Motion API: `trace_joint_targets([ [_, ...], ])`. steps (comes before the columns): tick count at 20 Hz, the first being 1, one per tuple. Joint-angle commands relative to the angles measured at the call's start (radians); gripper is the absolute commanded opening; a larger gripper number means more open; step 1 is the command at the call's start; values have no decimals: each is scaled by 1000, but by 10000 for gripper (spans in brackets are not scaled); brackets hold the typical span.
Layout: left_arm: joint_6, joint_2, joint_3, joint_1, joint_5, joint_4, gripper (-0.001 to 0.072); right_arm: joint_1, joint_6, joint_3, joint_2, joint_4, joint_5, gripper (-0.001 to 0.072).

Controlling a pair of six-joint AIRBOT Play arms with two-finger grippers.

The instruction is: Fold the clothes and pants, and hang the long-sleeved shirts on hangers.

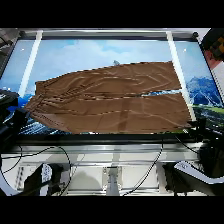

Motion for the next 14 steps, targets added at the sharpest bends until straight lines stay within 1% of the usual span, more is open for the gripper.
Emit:
trace_joint_targets([
  [1,12,1,1,0,6,0,16,48,-6,4,-13,29,-63,363],
  [2,12,1,1,0,11,0,16,76,-6,11,-24,35,-66,354],
  [3,14,1,1,0,16,0,16,103,-6,19,-34,44,-66,302],
  [4,20,0,2,1,21,1,16,129,-6,32,-39,50,-66,278],
  [5,37,0,2,1,29,0,16,146,-6,48,-38,50,-64,134],
  [6,61,0,3,2,37,0,17,151,-6,75,-38,50,-48,13],
  [7,75,0,8,5,40,1,17,147,-6,106,-38,47,-23,14],
  [9,74,0,32,9,12,0,16,121,-11,196,-38,40,55,13],
  [12,68,0,113,8,-109,0,16,97,-42,373,-38,15,217,13],
  [14,24,1,172,8,-183,11,15,97,-41,486,-38,-21,303,13],
])
